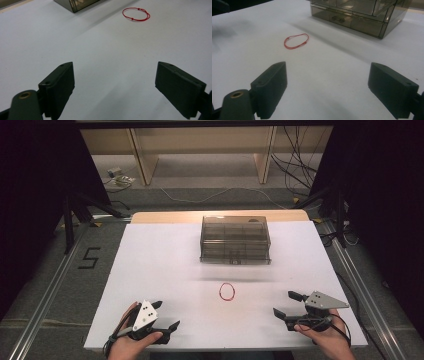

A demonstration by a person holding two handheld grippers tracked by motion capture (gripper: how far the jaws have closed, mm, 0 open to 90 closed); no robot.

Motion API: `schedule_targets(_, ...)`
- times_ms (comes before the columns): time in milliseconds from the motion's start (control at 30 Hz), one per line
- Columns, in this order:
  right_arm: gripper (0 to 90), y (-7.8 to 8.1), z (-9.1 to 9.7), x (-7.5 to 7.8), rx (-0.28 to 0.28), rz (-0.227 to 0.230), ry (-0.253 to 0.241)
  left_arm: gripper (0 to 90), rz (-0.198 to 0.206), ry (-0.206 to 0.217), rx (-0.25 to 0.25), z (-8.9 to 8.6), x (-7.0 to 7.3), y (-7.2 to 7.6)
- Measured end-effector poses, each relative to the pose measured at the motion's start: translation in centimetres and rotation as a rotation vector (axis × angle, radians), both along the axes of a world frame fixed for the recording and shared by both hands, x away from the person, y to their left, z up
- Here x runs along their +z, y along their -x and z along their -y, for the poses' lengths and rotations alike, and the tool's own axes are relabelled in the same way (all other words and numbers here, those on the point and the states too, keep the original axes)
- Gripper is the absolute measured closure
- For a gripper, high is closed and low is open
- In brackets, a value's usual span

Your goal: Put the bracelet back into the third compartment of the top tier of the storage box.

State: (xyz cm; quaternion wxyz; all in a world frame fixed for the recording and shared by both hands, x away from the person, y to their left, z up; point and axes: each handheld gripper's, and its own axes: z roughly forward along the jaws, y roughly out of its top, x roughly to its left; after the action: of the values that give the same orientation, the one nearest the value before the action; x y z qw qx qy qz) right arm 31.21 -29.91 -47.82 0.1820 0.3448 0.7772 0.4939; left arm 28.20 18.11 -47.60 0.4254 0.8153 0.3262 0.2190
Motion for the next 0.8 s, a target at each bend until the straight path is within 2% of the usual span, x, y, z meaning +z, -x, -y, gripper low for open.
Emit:
schedule_targets(67, 16.1, -0.2, -0.2, 0.0, 0.005, 0.0, 0.001, 15.7, -0.007, 0.007, 0.015, -0.2, -0.1, -0.2)
schedule_targets(333, 17.1, -0.8, -1.8, 0.4, 0.052, 0.018, 0.015, 15.7, -0.004, 0.009, 0.015, -0.1, -0.2, -0.2)
schedule_targets(800, 28.4, -3.0, -5.7, 0.5, 0.143, 0.037, 0.044, 15.8, -0.008, -0.002, 0.013, 0.0, -0.4, -0.3)
